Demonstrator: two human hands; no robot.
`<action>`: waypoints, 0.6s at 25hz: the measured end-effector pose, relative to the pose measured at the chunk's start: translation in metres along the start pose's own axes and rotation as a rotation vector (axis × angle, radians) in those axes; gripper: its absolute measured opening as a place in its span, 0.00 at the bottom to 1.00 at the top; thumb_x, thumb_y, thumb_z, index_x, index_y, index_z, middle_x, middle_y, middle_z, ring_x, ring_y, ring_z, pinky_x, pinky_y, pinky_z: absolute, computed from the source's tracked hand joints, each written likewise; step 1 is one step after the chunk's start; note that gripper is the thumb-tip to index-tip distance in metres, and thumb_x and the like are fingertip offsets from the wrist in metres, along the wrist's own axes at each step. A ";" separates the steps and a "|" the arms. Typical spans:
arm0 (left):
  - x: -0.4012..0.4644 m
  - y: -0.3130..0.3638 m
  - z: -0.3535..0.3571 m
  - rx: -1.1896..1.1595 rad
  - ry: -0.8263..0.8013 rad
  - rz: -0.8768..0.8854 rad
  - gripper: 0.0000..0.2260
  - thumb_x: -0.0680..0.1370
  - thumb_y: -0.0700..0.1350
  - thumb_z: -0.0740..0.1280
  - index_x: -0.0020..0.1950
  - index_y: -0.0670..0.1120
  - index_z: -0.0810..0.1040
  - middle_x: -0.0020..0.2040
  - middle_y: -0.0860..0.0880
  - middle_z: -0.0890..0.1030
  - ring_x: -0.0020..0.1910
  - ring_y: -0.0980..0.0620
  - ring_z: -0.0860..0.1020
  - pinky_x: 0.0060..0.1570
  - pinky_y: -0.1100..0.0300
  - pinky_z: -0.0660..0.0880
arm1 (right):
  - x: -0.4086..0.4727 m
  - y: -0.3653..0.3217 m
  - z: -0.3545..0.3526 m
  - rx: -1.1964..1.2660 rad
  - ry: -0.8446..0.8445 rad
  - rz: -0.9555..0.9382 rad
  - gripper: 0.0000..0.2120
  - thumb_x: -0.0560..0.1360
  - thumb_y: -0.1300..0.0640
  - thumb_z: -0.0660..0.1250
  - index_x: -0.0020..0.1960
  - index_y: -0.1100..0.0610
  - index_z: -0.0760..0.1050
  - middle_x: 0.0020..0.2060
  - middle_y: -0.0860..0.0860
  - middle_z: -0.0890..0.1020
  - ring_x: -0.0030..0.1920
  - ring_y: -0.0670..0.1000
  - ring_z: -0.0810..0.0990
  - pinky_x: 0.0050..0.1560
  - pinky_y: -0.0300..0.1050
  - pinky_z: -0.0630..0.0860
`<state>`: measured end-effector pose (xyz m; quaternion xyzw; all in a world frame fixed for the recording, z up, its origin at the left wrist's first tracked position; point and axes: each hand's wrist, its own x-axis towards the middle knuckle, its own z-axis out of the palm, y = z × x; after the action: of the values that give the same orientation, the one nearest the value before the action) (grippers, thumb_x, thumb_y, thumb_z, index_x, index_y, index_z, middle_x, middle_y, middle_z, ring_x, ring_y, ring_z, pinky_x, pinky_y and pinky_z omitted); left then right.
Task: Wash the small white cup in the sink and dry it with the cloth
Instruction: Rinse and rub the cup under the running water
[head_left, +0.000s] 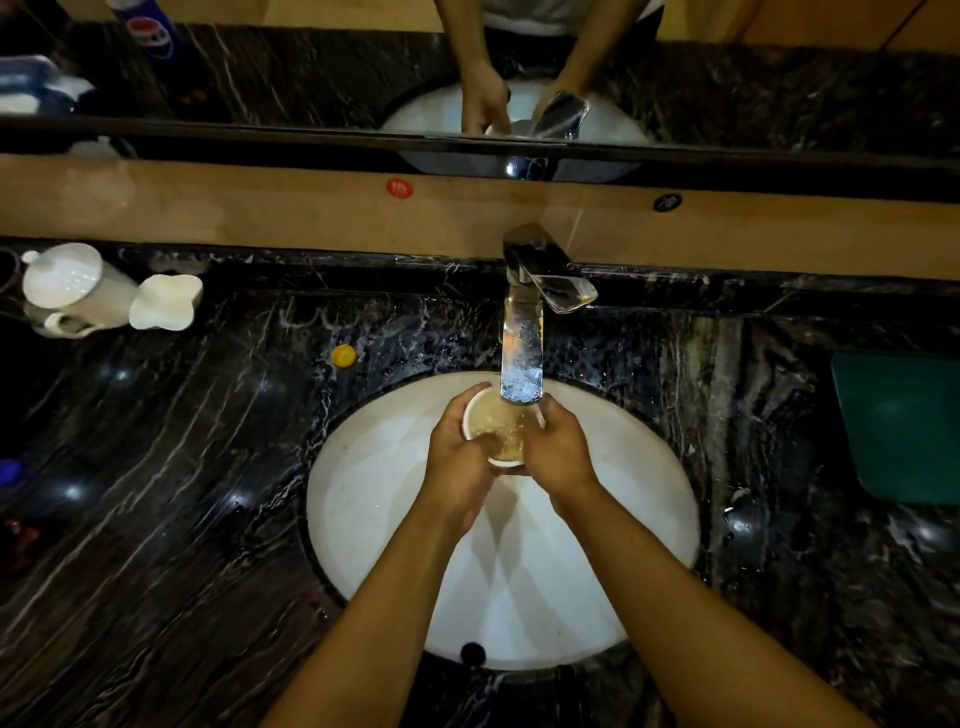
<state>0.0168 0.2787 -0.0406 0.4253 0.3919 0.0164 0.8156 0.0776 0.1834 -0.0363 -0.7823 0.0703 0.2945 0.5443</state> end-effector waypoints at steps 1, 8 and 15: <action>0.001 -0.001 -0.001 0.032 0.040 0.024 0.28 0.68 0.28 0.65 0.63 0.49 0.82 0.59 0.40 0.84 0.57 0.36 0.83 0.45 0.41 0.84 | -0.001 0.000 0.002 -0.055 -0.005 -0.025 0.11 0.80 0.61 0.60 0.59 0.52 0.77 0.52 0.53 0.84 0.53 0.57 0.83 0.55 0.58 0.82; 0.007 0.000 0.001 0.200 0.234 0.123 0.15 0.79 0.32 0.63 0.57 0.47 0.85 0.55 0.40 0.86 0.55 0.36 0.84 0.55 0.35 0.82 | -0.011 0.018 0.009 0.014 -0.132 -0.079 0.21 0.79 0.67 0.62 0.69 0.52 0.73 0.58 0.51 0.82 0.58 0.53 0.82 0.57 0.50 0.82; -0.004 -0.009 -0.002 0.141 0.024 -0.004 0.23 0.75 0.28 0.66 0.59 0.53 0.83 0.58 0.43 0.85 0.58 0.39 0.83 0.49 0.44 0.84 | -0.004 0.011 -0.003 -0.080 0.054 -0.036 0.10 0.77 0.62 0.65 0.53 0.49 0.79 0.46 0.46 0.84 0.49 0.51 0.83 0.45 0.40 0.78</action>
<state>0.0101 0.2727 -0.0444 0.4808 0.4029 -0.0078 0.7787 0.0706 0.1756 -0.0423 -0.8122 0.0592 0.2663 0.5157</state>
